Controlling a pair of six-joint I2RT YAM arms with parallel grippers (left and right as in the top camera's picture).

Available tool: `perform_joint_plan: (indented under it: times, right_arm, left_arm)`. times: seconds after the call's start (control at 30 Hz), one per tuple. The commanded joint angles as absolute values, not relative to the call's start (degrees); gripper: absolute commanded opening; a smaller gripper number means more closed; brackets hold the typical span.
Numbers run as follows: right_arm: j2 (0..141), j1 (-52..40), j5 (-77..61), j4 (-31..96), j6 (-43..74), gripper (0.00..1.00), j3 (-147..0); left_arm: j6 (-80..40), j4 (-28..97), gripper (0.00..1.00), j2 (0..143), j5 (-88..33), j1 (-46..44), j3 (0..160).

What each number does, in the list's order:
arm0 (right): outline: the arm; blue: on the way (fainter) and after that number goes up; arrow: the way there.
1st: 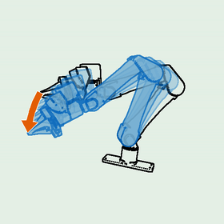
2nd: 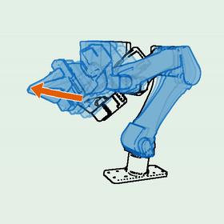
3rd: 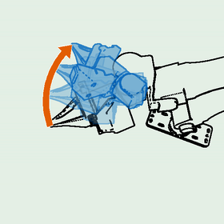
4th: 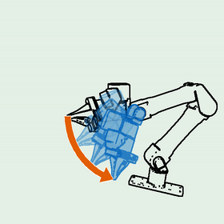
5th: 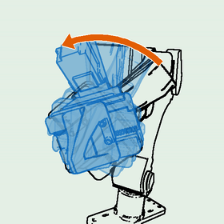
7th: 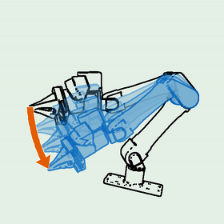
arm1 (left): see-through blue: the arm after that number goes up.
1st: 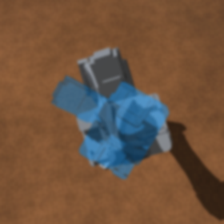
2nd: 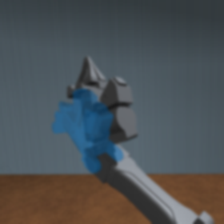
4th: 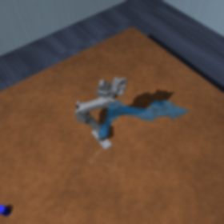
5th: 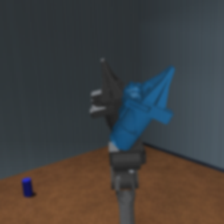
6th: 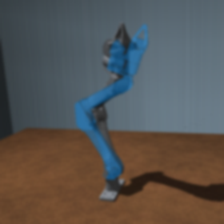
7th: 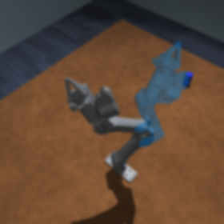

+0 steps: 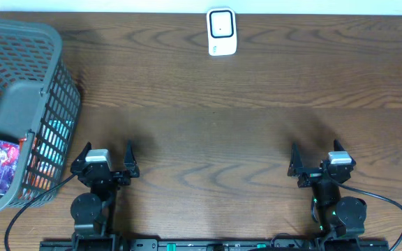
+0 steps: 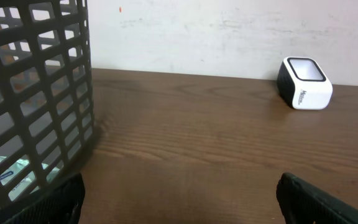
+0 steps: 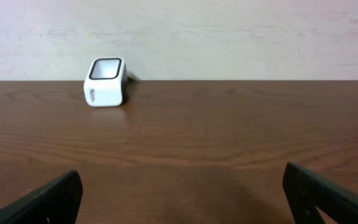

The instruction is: Scan the item barcode

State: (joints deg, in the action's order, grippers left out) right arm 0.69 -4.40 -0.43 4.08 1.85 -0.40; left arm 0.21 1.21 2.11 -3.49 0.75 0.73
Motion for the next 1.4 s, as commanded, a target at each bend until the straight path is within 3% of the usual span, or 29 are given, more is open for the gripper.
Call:
perform_joint_plan:
  times: [0.0, 0.73, 0.8, 1.0, 1.2, 1.37]
  right_arm:
    - [0.4, -4.2, -0.6, 4.3, 1.0, 0.99, -0.3]
    - [0.4, -4.2, -0.6, 4.3, 1.0, 0.99, -0.3]
    - [0.4, -4.2, -0.6, 4.3, 1.0, 0.99, -0.3]
    - [0.4, -4.2, -0.6, 4.3, 1.0, 0.99, -0.3]
    - [0.4, -4.2, -0.6, 4.3, 1.0, 0.99, -0.3]
    - [0.4, -4.2, -0.6, 4.3, 1.0, 0.99, -0.3]
  left_arm:
    - [0.1, 3.8, 0.98, 2.1, -3.8, 1.0, 0.2]
    - [-0.1, 3.8, 0.98, 2.1, -4.0, 1.0, 0.2]
    - [-8.5, 3.6, 0.98, 2.2, -8.1, 0.8, 0.3]
    - [-51.7, 2.3, 0.98, 2.3, -34.2, 0.8, 0.3]
    - [-68.7, -5.6, 0.98, 2.3, -34.3, 0.8, 0.3]
    - [-72.4, -31.6, 0.98, 2.3, -29.8, 0.8, 0.6]
